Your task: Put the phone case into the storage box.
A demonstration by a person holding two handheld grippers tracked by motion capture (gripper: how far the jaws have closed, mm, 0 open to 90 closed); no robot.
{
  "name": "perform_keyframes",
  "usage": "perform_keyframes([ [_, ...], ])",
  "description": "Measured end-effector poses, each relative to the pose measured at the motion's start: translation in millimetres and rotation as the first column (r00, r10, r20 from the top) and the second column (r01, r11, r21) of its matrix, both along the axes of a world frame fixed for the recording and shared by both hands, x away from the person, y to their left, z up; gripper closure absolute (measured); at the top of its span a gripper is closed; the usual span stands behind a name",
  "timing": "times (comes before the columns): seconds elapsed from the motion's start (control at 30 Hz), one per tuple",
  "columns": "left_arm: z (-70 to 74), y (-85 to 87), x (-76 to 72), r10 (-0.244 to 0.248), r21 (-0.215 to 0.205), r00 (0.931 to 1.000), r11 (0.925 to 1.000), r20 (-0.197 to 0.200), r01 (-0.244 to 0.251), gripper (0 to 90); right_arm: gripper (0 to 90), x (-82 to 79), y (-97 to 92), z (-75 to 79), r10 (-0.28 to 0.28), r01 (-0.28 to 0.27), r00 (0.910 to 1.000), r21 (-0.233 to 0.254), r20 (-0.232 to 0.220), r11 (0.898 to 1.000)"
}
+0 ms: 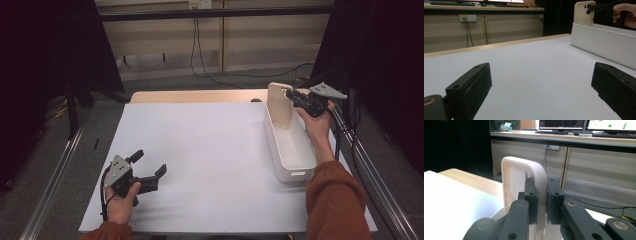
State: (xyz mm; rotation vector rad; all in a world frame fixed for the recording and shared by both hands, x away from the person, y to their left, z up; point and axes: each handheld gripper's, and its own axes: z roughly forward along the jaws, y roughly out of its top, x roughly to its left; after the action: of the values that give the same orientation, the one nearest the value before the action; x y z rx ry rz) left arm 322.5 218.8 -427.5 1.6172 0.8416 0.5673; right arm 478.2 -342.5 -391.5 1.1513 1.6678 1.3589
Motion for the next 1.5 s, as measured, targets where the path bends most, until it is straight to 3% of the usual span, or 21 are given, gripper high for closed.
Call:
perform_keyframes([
  [0.53,-0.3,-0.4,0.6,-0.004,0.004,1.0000,1.0000,-0.003,0.004,3.2,80.2,7.0,-5.1,0.3,-0.003,0.002,0.9995,-0.050,-0.031,0.999],
  [0.93,-1.2,-1.5,2.6,-0.010,0.009,0.9999,0.9999,-0.007,0.010,3.2,76.2,12.7,-11.7,-4.0,-0.047,0.044,0.9979,-0.065,-0.044,0.997],
  [1.17,-1.1,-1.2,2.9,-0.012,0.011,0.9999,0.9999,-0.003,0.012,3.2,74.9,21.2,-6.0,-2.9,-0.039,0.033,0.9977,-0.101,-0.055,0.994],
  [1.5,-1.3,-1.9,2.9,-0.013,0.006,0.9999,0.9999,-0.008,0.013,3.2,73.5,25.3,-4.5,-4.7,-0.046,0.040,0.9975,-0.094,-0.053,0.995],
])
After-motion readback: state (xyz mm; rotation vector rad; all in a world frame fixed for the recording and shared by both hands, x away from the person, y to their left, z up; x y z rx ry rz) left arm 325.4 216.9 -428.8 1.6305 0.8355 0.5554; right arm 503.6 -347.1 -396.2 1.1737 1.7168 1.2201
